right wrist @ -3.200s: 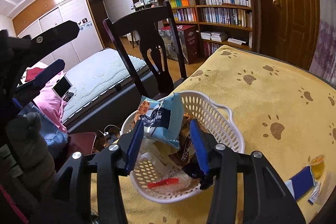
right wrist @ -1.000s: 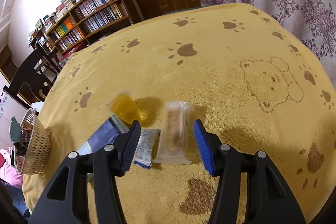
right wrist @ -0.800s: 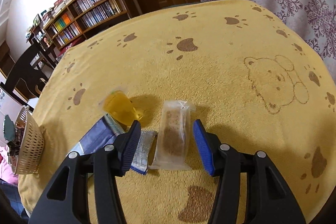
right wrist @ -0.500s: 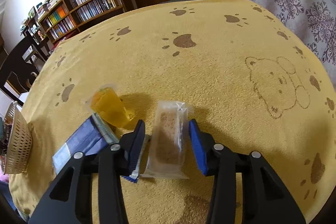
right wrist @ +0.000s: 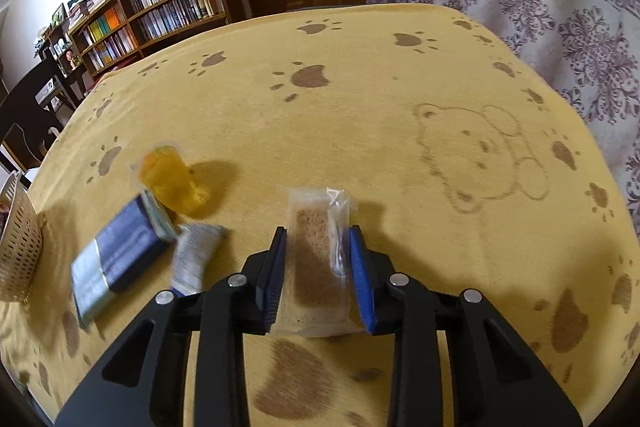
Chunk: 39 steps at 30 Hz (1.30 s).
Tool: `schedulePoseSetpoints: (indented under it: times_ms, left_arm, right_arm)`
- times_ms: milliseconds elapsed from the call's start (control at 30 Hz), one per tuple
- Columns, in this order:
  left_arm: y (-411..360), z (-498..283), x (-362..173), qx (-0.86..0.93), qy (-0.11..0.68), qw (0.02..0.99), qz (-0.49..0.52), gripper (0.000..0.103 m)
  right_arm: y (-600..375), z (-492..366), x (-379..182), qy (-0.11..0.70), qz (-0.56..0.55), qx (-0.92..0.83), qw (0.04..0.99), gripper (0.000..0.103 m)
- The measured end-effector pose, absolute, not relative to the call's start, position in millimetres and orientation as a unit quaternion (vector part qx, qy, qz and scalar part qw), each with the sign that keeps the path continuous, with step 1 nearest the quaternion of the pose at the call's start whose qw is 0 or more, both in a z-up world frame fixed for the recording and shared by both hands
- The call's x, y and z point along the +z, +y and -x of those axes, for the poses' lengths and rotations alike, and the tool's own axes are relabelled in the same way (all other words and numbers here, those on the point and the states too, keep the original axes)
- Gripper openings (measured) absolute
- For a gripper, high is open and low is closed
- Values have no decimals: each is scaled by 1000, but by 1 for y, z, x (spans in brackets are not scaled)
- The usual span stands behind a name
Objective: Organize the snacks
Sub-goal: 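Grasp the clear bag with the brown cookie using the right gripper, then grasp the blue-and-pale-blue box with the left gripper while the right holds the cookie bag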
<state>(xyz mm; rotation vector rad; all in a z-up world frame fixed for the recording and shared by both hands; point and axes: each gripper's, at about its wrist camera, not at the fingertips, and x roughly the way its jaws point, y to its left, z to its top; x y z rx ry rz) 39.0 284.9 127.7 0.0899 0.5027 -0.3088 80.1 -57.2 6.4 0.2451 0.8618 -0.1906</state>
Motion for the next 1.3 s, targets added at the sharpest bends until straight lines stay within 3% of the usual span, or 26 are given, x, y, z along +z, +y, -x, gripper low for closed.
schedulePoseSetpoints:
  times_ms: [567, 900, 933, 1000, 1133, 1300]
  left_arm:
    - [181, -69, 46, -208, 343, 903, -155, 100]
    - [147, -112, 9, -235, 396, 871, -169, 100]
    - [145, -115, 7, -236, 400, 869, -169, 99]
    - [142, -122, 3, -238, 412, 863, -168, 84]
    - [138, -124, 4, -256, 418, 858, -156, 68]
    - [137, -118, 5, -256, 409, 861, -159, 59]
  right_arm:
    - [-74, -61, 0, 393, -133, -67, 907, 31]
    - [-78, -59, 0, 390, -146, -60, 907, 31]
    - [-78, -59, 0, 390, -146, -60, 907, 31]
    - [-78, -59, 0, 389, -147, -60, 907, 31]
    - [-78, -59, 0, 389, -147, -59, 907, 31]
    - [-78, -59, 0, 389, -147, -59, 907, 31]
